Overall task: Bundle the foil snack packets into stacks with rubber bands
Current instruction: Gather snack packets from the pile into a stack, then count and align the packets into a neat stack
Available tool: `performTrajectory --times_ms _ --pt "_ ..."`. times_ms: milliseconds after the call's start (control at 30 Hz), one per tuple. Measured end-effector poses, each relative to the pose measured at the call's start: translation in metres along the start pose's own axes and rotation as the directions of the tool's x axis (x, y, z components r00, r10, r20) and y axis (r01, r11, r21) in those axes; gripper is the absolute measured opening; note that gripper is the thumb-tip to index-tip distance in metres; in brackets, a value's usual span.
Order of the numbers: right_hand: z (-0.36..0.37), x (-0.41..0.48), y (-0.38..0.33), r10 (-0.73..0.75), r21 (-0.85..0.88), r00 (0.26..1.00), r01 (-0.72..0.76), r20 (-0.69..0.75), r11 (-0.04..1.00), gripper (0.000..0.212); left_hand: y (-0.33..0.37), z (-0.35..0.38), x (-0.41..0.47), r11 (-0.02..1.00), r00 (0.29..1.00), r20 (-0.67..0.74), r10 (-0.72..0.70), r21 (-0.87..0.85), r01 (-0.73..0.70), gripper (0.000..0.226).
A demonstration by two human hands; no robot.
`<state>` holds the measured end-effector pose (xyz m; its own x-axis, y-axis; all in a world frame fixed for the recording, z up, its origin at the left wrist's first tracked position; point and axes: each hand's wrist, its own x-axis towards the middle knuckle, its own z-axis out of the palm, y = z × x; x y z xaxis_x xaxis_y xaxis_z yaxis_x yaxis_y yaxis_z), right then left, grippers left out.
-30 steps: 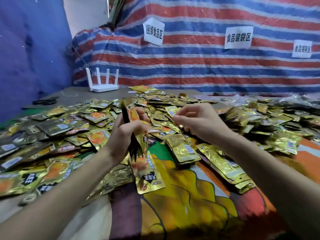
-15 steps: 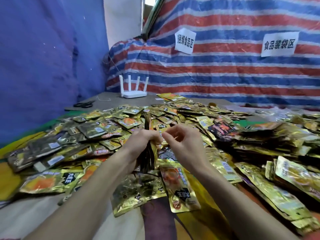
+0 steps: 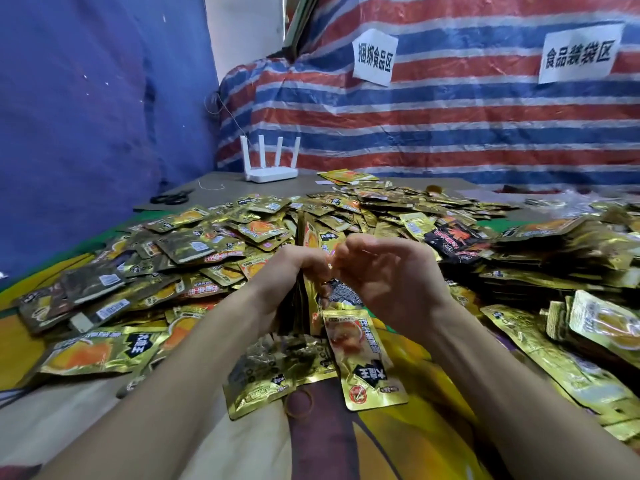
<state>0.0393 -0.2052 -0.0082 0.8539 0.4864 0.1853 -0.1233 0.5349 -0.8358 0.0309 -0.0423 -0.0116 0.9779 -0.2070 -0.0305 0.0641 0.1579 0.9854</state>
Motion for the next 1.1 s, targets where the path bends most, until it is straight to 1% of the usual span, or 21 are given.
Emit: performTrajectory --times_ms 33,67,100,133,200,267,300,367,433,533,600,633,700,767,833,900,967,1033,1100 --pt "0.001 0.000 0.000 -0.011 0.050 1.000 0.012 -0.009 0.999 0.024 0.000 0.001 0.000 1.000 1.000 -0.007 0.012 0.001 -0.012 0.005" --pt "0.001 0.001 0.001 -0.026 0.089 0.999 0.028 -0.020 0.996 0.027 -0.001 0.000 0.002 1.000 1.000 -0.014 0.020 0.013 -0.020 0.008" --pt "0.001 0.001 0.002 -0.044 0.096 0.999 0.047 -0.031 0.994 0.031 -0.002 -0.001 0.003 0.999 1.000 -0.023 0.021 0.031 -0.020 0.017" --pt "0.002 0.001 0.004 -0.060 0.068 0.997 0.063 -0.042 0.996 0.035 -0.002 -0.002 0.003 0.998 0.999 -0.023 0.028 0.049 -0.027 0.024" --pt "0.001 0.002 0.009 -0.073 -0.042 0.995 0.071 -0.062 0.997 0.037 -0.003 -0.001 0.003 0.997 0.999 -0.002 0.050 0.059 -0.050 0.033" --pt "0.001 0.003 0.011 -0.075 -0.115 0.995 0.068 -0.062 0.991 0.041 -0.004 0.000 0.004 0.995 0.996 -0.012 0.086 0.055 -0.085 0.034" --pt "0.000 0.003 0.012 -0.086 -0.127 0.994 0.077 -0.063 0.989 0.043 -0.005 0.000 0.005 0.992 0.992 -0.050 0.115 0.063 -0.112 0.031" --pt "-0.003 0.002 0.010 -0.113 -0.153 0.991 0.100 -0.077 0.983 0.048 -0.007 -0.003 0.007 0.983 0.968 -0.185 0.170 0.099 -0.154 0.021" --pt "-0.005 0.002 0.011 -0.114 -0.240 0.989 0.088 -0.097 0.967 0.054 -0.008 -0.007 0.008 0.976 0.928 -0.302 0.217 0.090 -0.199 0.019" --pt "-0.003 0.000 0.019 -0.090 -0.454 0.991 0.036 -0.098 0.890 0.062 -0.009 -0.006 0.007 0.933 0.856 -0.383 0.348 0.052 -0.356 0.014" --pt "0.001 -0.001 0.025 -0.070 -0.546 0.993 0.009 -0.091 0.838 0.059 -0.011 -0.002 0.007 0.907 0.821 -0.404 0.404 0.060 -0.417 0.019" --pt "0.003 -0.001 0.027 -0.067 -0.573 0.994 0.005 -0.088 0.820 0.056 -0.012 -0.001 0.008 0.899 0.813 -0.403 0.420 0.063 -0.433 0.021" --pt "0.007 -0.001 0.028 -0.088 -0.611 0.992 0.014 -0.090 0.791 0.056 -0.014 0.002 0.008 0.890 0.817 -0.387 0.428 0.021 -0.456 0.019" --pt "0.009 -0.001 0.029 -0.108 -0.633 0.990 0.024 -0.094 0.774 0.063 -0.015 0.005 0.009 0.873 0.822 -0.366 0.435 -0.052 -0.485 0.016" --pt "0.009 -0.001 0.031 -0.115 -0.640 0.989 0.026 -0.097 0.768 0.068 -0.015 0.008 0.009 0.855 0.828 -0.346 0.442 -0.118 -0.505 0.021" --pt "0.010 0.000 0.033 -0.120 -0.608 0.988 0.036 -0.097 0.793 0.069 -0.015 0.010 0.008 0.852 0.837 -0.342 0.427 -0.157 -0.499 0.029" --pt "0.010 0.001 0.037 -0.122 -0.564 0.988 0.046 -0.098 0.824 0.072 -0.014 0.011 0.006 0.865 0.863 -0.338 0.376 -0.204 -0.457 0.031" --pt "0.012 0.003 0.042 -0.110 -0.531 0.989 0.040 -0.100 0.846 0.078 -0.013 0.012 0.004 0.867 0.881 -0.328 0.341 -0.253 -0.430 0.023" --pt "0.014 0.004 0.046 -0.065 -0.476 0.994 0.017 -0.084 0.879 0.084 -0.010 0.011 0.004 0.861 0.881 -0.333 0.336 -0.270 -0.431 0.014"
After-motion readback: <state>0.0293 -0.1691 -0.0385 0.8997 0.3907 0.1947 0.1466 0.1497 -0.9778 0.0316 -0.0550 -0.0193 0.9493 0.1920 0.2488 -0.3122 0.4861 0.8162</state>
